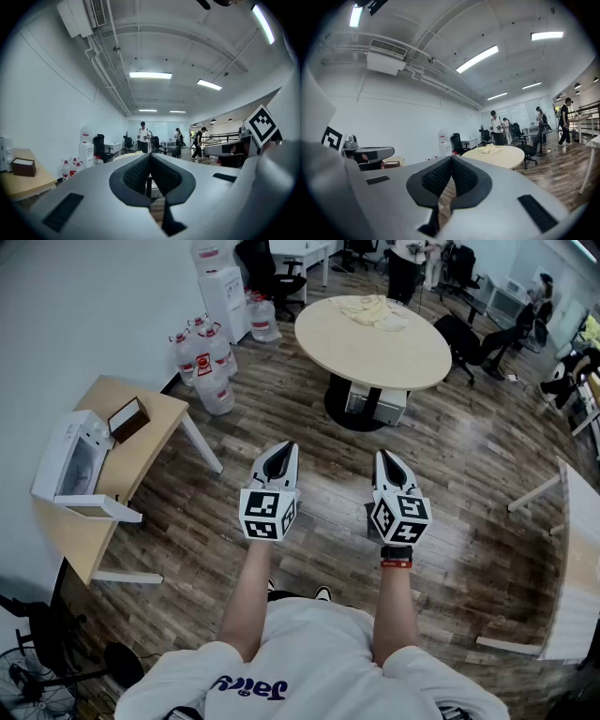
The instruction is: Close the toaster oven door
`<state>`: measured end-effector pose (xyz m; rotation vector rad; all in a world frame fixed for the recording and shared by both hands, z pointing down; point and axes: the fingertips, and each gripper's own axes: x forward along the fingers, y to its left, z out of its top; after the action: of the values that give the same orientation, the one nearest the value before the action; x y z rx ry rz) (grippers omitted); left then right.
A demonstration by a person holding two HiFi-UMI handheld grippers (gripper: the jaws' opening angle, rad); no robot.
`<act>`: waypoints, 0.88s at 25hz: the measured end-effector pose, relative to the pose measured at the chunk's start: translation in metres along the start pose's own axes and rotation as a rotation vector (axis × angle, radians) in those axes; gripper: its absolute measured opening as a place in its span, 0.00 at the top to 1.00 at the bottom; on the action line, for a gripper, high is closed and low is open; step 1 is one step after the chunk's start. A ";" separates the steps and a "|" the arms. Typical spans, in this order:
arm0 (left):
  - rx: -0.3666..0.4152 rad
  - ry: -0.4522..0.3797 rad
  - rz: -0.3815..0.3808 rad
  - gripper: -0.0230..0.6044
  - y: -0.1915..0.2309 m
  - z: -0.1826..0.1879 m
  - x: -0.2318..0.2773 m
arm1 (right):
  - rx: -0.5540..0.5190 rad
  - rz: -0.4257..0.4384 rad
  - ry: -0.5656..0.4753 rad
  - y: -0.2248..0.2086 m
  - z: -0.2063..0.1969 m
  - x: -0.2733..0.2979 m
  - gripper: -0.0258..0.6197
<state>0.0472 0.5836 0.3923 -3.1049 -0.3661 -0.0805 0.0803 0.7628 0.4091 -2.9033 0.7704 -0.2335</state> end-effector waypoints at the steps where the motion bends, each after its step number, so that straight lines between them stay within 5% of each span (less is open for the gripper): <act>1: -0.009 0.003 0.012 0.93 -0.007 -0.005 -0.001 | 0.001 0.006 0.004 -0.006 -0.003 -0.004 0.94; 7: -0.045 0.044 0.062 0.93 -0.028 -0.028 -0.008 | 0.035 0.064 0.025 -0.023 -0.018 -0.011 0.94; 22: -0.075 0.072 0.119 0.93 0.034 -0.072 0.031 | 0.091 0.162 0.060 -0.003 -0.052 0.082 0.94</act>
<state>0.0813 0.5560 0.4657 -3.1787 -0.1804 -0.2090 0.1422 0.7197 0.4700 -2.7423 0.9729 -0.3307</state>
